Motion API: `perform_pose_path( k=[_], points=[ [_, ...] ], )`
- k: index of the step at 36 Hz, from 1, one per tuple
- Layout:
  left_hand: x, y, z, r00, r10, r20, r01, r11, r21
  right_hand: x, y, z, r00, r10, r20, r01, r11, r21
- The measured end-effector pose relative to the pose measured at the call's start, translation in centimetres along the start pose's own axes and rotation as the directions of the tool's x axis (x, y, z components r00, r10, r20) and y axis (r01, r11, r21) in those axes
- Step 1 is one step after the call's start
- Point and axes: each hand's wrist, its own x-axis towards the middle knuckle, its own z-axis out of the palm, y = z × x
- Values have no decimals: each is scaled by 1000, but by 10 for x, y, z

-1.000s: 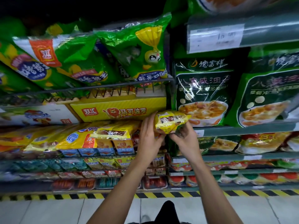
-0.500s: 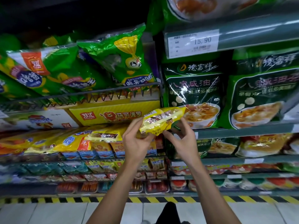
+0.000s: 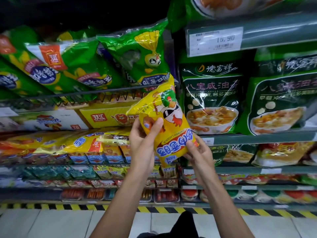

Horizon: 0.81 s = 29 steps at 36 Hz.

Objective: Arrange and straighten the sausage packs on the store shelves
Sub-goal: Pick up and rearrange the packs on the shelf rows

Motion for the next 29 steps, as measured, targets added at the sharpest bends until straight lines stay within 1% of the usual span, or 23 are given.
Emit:
perform_pose_path(
  k=[2,4,7,9,11,13,15,17,20,23,25,26,28,29],
  points=[
    [0,-1,2,999,-46,28,47,999,-18,-4,1,1,998,-3,-61,6,998,57],
    [-1,-3,2,993,-101,59,101,995,1,-8,2,2,993,-14,-120,25,996,90],
    [0,-7,-1,977,-189,100,181,980,84,-14,-3,1,977,-35,-208,62,990,126],
    [-1,-11,-1,975,-213,67,203,969,139,-15,-5,-3,967,-40,-251,74,989,130],
    [-3,-14,2,970,-243,15,241,965,104,-16,-4,-6,968,-29,-248,64,989,134],
    [-4,-17,7,961,-276,-1,275,960,44,-17,-3,-6,972,9,-235,29,987,157],
    [-4,-20,11,946,-323,14,323,946,-12,-19,-2,-6,980,48,-192,-7,978,210],
    [-2,-22,11,932,-358,55,360,931,-58,-22,0,-6,985,66,-161,-29,975,222],
    [5,-20,6,927,-355,126,363,930,-51,-29,-2,0,987,14,-158,9,990,143],
    [13,-17,-5,895,-378,235,385,923,20,-39,-15,4,969,-93,-228,95,995,1],
    [16,-16,-18,849,-421,318,394,907,149,-43,-26,4,947,-182,-266,155,981,-120],
    [17,-17,-27,819,-448,358,377,891,253,-45,-31,3,934,-228,-276,183,967,-179],
    [16,-19,-44,732,-503,460,290,841,458,-48,-43,0,902,-330,-279,246,922,-298],
    [15,-20,-52,691,-519,504,233,819,524,-50,-50,-2,885,-379,-270,276,894,-353]
  ],
)
